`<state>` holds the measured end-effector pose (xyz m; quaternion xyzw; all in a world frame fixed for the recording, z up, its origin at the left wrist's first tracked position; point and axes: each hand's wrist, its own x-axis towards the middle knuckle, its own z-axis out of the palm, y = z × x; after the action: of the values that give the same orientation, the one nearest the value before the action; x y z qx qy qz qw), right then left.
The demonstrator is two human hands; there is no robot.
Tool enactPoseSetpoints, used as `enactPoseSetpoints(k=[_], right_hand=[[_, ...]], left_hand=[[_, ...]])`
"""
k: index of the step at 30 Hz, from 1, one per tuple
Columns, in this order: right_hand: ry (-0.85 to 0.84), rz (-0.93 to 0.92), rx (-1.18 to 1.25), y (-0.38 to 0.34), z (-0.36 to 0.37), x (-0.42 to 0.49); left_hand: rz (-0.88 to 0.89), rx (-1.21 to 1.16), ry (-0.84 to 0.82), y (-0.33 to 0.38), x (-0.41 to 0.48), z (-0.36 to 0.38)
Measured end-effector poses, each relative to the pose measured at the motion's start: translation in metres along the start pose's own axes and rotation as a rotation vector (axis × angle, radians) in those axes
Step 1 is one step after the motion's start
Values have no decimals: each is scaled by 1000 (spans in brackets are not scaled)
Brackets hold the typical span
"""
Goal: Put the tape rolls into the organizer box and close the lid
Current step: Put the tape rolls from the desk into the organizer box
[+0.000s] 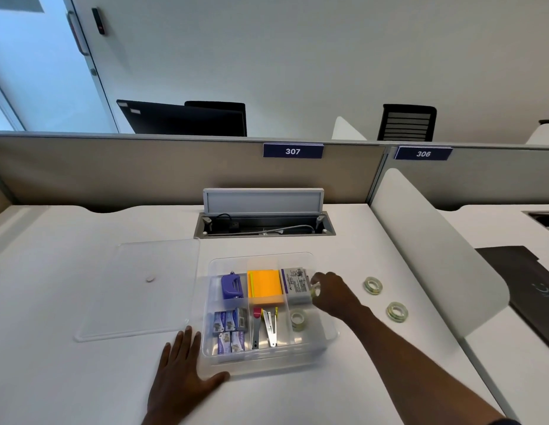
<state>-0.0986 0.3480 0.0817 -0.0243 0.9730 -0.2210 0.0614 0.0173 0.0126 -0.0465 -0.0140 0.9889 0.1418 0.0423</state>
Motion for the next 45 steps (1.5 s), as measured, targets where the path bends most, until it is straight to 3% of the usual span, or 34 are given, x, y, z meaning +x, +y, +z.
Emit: enactPoseSetpoints(k=[6,9,12,15,21,24,28,32,37,45], right_hand=[[-249,-133,-112,0,24,-9],[-294,-137,-158,3,31,-11],[-218,-119,-89,2,31,-9],[-28,-88,-37,3,25,-5],[335,127,50,32,8,-10],[331,282,-72,57,5,-19],[184,507,-225,95,9,-36],[6,656,-135,123,10,-43],[88,482,-289,127,13,-45],[207,349,-163,93,16,-35]], left_hand=[[-4,9,5,1,-1,-2],[-3,11,6,2,0,-2],[-1,0,6,1,0,-1],[-1,9,-4,0,0,-1],[3,-26,-11,-1,1,1],[3,-17,-15,-2,1,1],[0,-22,-5,0,2,1],[-11,-13,-8,1,3,-1],[-7,-2,4,2,2,-3],[-8,3,15,3,1,-4]])
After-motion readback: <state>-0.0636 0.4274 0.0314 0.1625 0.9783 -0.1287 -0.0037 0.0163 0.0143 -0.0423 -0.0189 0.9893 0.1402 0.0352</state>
